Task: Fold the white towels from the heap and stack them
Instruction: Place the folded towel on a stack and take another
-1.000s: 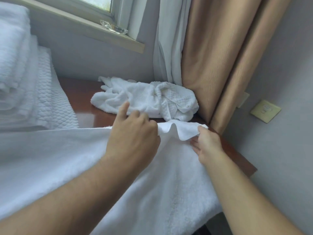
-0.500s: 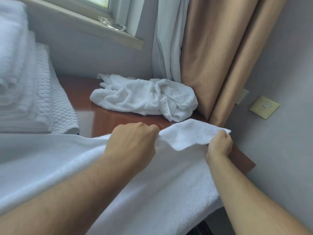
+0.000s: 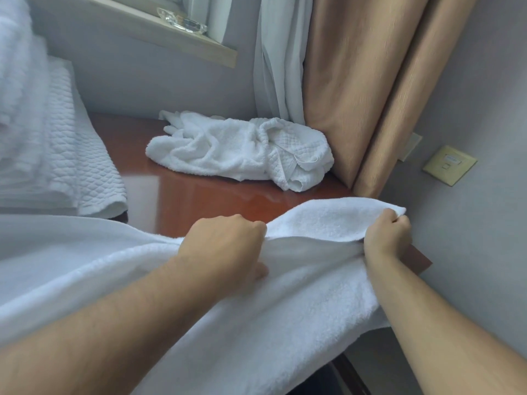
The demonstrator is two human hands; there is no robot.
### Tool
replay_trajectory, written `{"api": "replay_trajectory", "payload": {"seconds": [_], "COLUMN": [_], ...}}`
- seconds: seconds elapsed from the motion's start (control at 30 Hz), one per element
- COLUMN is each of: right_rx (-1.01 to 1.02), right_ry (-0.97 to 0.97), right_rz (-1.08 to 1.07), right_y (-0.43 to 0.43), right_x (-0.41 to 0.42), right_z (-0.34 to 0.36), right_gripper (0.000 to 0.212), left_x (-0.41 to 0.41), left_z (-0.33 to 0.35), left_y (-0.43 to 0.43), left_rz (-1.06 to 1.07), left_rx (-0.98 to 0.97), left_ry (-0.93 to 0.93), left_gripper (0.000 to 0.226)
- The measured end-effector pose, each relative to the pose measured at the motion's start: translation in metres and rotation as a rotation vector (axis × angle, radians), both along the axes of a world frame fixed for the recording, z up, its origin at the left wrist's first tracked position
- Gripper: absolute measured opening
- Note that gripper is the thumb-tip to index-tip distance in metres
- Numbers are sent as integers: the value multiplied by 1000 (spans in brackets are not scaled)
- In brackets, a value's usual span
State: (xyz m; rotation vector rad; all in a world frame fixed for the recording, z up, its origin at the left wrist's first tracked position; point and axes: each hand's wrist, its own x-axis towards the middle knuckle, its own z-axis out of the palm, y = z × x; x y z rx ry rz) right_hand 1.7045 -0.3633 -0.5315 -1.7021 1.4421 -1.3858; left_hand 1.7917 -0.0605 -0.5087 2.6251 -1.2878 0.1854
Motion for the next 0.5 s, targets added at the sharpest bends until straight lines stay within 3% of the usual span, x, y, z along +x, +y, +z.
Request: {"api": "replay_trajectory", "payload": {"seconds": [0.1, 0.2, 0.3, 0.37, 0.5], "right_rx": [-15, -54, 27, 40, 86], "right_ry": [-26, 235, 384, 376, 282], "right_rz": [-59, 24, 128, 187, 323], "right_y": [0, 1, 1, 2, 1], "right_x": [-3, -3, -6, -8, -9], "right_z": [2, -2, -6, -10, -11], "right_gripper": [39, 42, 48, 47, 40], "left_x": [-2, -5, -10, -15, -18], "left_z": [7, 15, 9, 1, -17], "left_y": [1, 4, 0, -3, -8], "left_rz": [33, 141, 90, -15, -93], "left_rx": [-149, -234, -240, -264, -89], "left_ry": [-135, -165, -158, -109, -99], "left_gripper": [14, 13, 11, 7, 29]}}
